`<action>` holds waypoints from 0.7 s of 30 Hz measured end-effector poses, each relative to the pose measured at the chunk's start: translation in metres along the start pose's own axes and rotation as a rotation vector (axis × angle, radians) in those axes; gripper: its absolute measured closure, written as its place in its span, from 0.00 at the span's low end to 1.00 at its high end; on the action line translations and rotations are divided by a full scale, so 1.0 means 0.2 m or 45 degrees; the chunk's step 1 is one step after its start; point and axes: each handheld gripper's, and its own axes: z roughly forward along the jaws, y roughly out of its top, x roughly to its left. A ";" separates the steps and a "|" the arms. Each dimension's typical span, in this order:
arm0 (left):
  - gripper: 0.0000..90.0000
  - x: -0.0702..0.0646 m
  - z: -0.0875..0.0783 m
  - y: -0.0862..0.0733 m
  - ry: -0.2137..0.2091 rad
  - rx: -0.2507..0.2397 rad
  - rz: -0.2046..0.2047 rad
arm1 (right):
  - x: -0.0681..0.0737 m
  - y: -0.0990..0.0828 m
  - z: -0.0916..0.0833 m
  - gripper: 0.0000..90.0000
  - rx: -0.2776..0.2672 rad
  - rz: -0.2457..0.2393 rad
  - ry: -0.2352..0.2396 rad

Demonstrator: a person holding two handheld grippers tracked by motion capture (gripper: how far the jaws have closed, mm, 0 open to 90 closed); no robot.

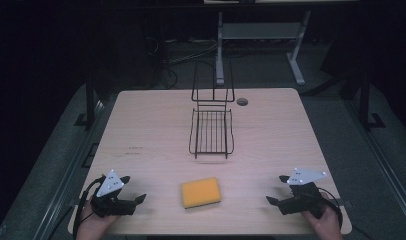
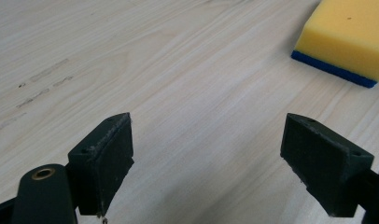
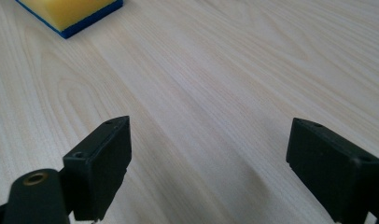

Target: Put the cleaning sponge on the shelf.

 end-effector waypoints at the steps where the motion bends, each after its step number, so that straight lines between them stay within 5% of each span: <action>1: 0.18 0.00 0.00 0.00 -0.006 0.003 0.003 | 0.00 0.00 0.00 0.15 -0.001 0.005 0.003; 21: 0.20 -0.09 0.06 0.15 -0.150 0.052 0.146 | -0.01 -0.02 -0.02 0.15 -0.006 0.011 -0.011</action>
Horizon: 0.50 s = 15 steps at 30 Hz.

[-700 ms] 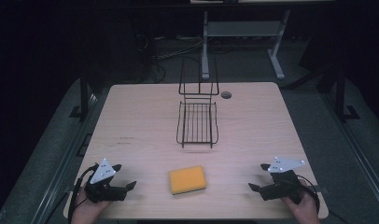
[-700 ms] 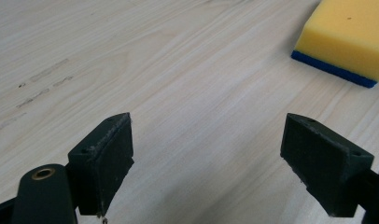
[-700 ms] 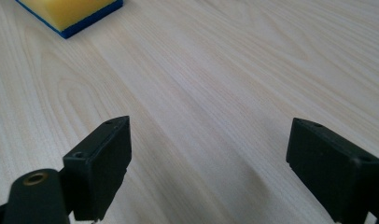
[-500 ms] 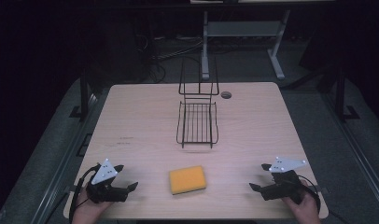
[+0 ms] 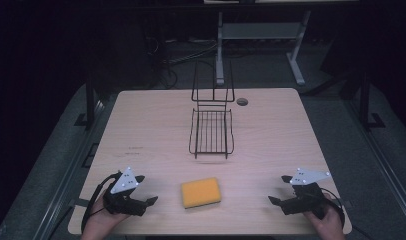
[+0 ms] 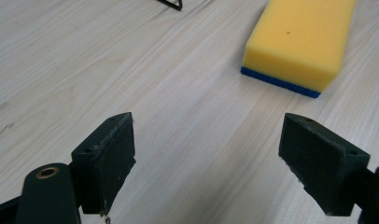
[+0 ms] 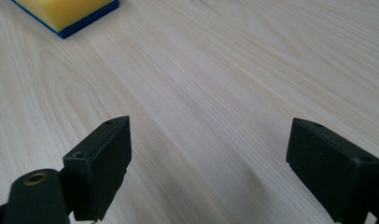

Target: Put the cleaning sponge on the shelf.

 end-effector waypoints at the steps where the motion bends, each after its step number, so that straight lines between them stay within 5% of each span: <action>1: 0.19 0.00 0.00 0.01 -0.004 0.003 0.003 | 0.00 0.00 0.00 0.15 -0.002 0.005 0.003; 15: 0.19 -0.01 -0.02 0.08 -0.034 0.056 0.061 | 0.01 0.01 0.00 0.15 0.003 -0.009 0.001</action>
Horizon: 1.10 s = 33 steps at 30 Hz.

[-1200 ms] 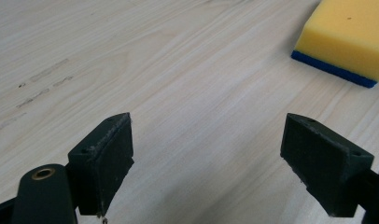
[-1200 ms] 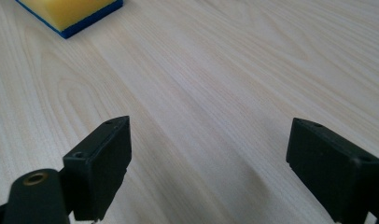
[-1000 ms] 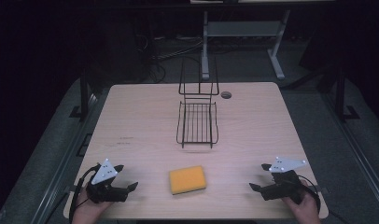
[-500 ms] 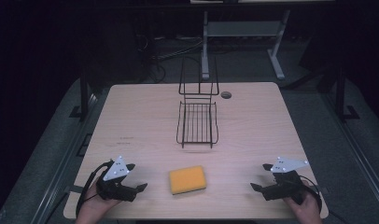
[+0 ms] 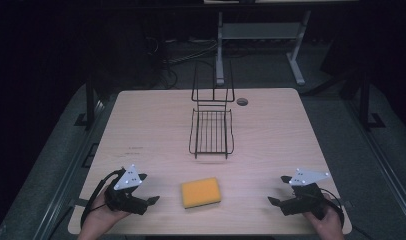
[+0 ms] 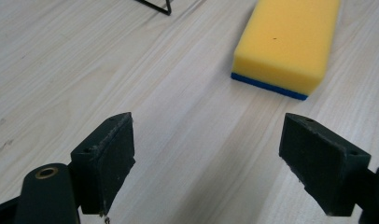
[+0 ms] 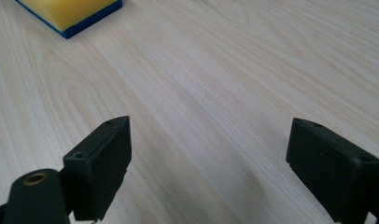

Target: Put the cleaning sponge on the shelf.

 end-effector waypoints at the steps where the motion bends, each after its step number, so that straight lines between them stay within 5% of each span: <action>1: 0.19 0.00 0.00 0.00 0.000 0.000 0.000 | 0.00 0.00 0.00 0.15 -0.002 -0.001 0.001; 33: 0.19 -0.04 0.04 0.19 -0.085 0.081 0.132 | 0.01 0.00 -0.01 0.15 -0.002 -0.003 0.006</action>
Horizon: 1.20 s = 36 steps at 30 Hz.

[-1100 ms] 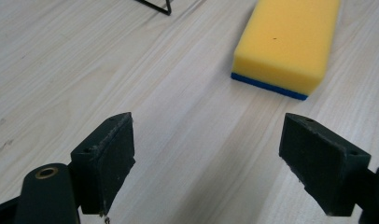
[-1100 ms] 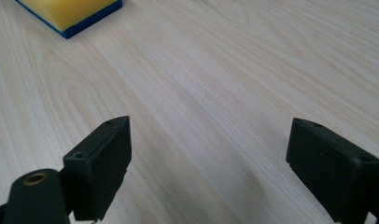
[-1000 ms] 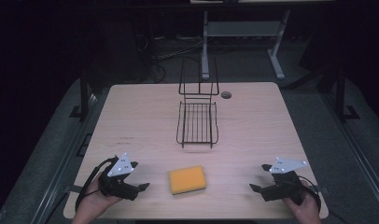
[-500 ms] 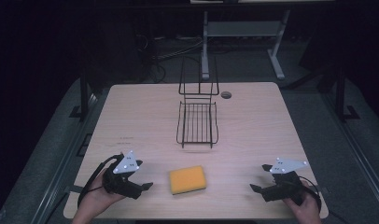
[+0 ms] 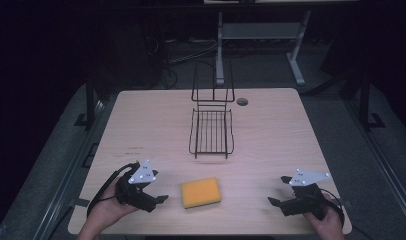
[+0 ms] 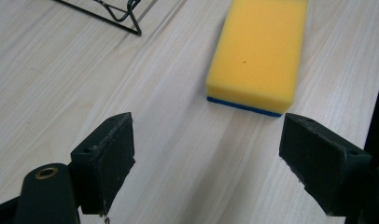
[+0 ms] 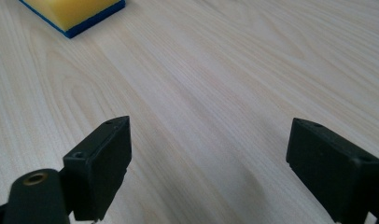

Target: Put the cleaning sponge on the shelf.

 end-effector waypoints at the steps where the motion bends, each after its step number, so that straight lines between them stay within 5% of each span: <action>1: 0.19 0.00 0.00 0.01 -0.006 0.001 0.004 | 0.00 0.00 0.00 0.15 0.000 -0.001 0.000; 36: 0.19 -0.06 0.15 0.24 -0.127 0.072 0.152 | 0.00 0.00 -0.01 0.15 -0.029 0.009 0.007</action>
